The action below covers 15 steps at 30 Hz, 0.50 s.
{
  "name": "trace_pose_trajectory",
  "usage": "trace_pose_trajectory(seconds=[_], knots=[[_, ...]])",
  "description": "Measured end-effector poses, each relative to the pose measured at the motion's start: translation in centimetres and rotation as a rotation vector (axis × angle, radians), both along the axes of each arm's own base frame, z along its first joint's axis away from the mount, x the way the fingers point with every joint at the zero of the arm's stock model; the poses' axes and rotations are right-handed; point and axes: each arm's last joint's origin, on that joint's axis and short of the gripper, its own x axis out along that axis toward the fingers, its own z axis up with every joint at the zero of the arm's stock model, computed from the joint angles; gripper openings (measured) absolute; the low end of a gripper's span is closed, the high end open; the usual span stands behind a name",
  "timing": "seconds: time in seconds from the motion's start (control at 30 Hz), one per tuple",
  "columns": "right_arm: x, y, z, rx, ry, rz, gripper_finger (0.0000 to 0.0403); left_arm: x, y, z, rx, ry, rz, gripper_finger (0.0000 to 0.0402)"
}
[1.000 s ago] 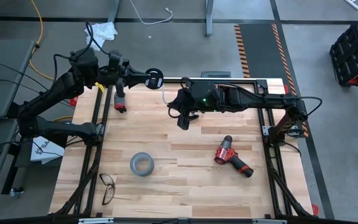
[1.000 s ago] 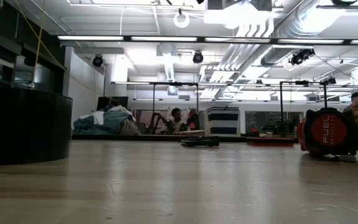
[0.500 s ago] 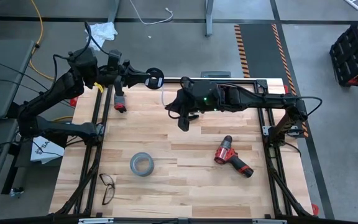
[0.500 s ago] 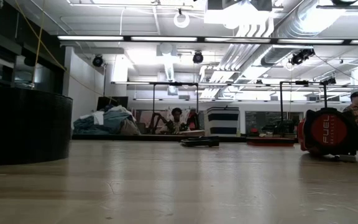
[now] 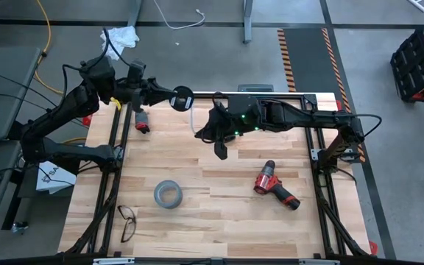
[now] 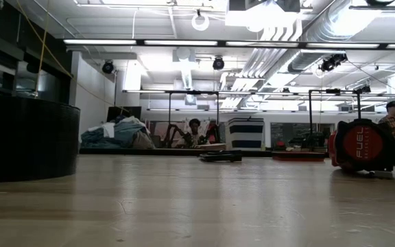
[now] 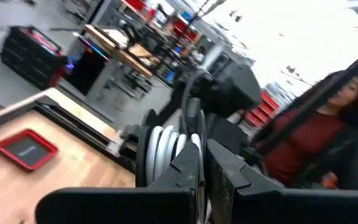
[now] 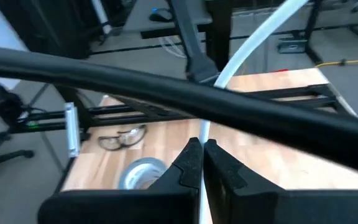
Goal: Coil cords
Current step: Coil the white wire onto the black spool
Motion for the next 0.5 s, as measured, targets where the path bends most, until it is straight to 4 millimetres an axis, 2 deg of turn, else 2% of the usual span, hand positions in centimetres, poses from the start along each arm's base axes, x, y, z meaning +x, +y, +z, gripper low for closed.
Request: trace_pose_trajectory(seconds=[0.5], knots=[[-0.01, 0.09, -0.02, -0.003, 0.001, 0.013, 0.0, -0.16, -0.16, 0.11, 0.026, -0.007, -0.035, 0.0005]])
